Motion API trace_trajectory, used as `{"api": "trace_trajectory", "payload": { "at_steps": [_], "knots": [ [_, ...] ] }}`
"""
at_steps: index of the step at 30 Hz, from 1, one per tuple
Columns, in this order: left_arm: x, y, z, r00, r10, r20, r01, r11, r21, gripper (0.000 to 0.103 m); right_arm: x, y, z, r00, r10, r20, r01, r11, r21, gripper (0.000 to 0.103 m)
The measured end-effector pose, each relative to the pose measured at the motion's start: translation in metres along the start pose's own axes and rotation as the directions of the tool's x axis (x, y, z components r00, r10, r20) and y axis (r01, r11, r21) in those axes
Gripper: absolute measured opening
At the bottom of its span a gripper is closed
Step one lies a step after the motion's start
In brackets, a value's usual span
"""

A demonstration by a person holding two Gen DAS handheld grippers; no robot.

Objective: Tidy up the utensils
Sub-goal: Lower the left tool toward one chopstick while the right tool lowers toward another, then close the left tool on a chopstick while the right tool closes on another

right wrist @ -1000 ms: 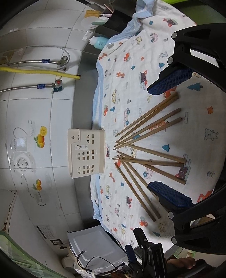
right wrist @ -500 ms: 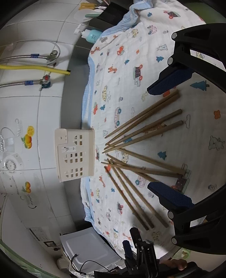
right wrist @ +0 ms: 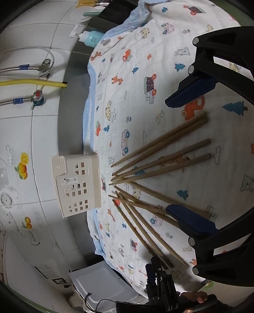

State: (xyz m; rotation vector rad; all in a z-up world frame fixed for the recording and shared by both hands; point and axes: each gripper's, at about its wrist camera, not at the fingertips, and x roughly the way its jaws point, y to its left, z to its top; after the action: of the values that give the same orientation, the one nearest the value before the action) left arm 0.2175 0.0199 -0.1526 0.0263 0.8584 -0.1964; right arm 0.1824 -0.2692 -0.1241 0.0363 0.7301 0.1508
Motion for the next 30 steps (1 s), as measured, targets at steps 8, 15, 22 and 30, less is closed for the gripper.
{"api": "trace_trajectory", "payload": {
  "at_steps": [8, 15, 22, 30],
  "knots": [
    [0.007, -0.002, 0.002, 1.0, -0.016, -0.014, 0.016, 1.0, 0.009, 0.036, 0.009, -0.018, -0.002, 0.999, 0.015, -0.038, -0.014, 1.0, 0.026, 0.079],
    [0.007, -0.003, 0.001, 1.0, -0.023, -0.013, 0.023, 0.999, 0.032, 0.028, 0.016, -0.031, -0.007, 0.997, 0.007, -0.079, -0.005, 1.0, 0.022, 0.061],
    [0.007, -0.004, 0.002, 1.0, -0.02, -0.015, 0.021, 0.999, 0.041, 0.027, 0.019, -0.047, -0.007, 0.995, -0.003, -0.098, 0.006, 0.999, 0.035, 0.046],
    [0.007, -0.007, 0.0, 1.0, -0.015, -0.017, 0.016, 0.998, 0.064, 0.027, 0.029, -0.052, -0.003, 0.989, -0.001, -0.145, -0.002, 1.0, -0.019, 0.029]
  ]
}}
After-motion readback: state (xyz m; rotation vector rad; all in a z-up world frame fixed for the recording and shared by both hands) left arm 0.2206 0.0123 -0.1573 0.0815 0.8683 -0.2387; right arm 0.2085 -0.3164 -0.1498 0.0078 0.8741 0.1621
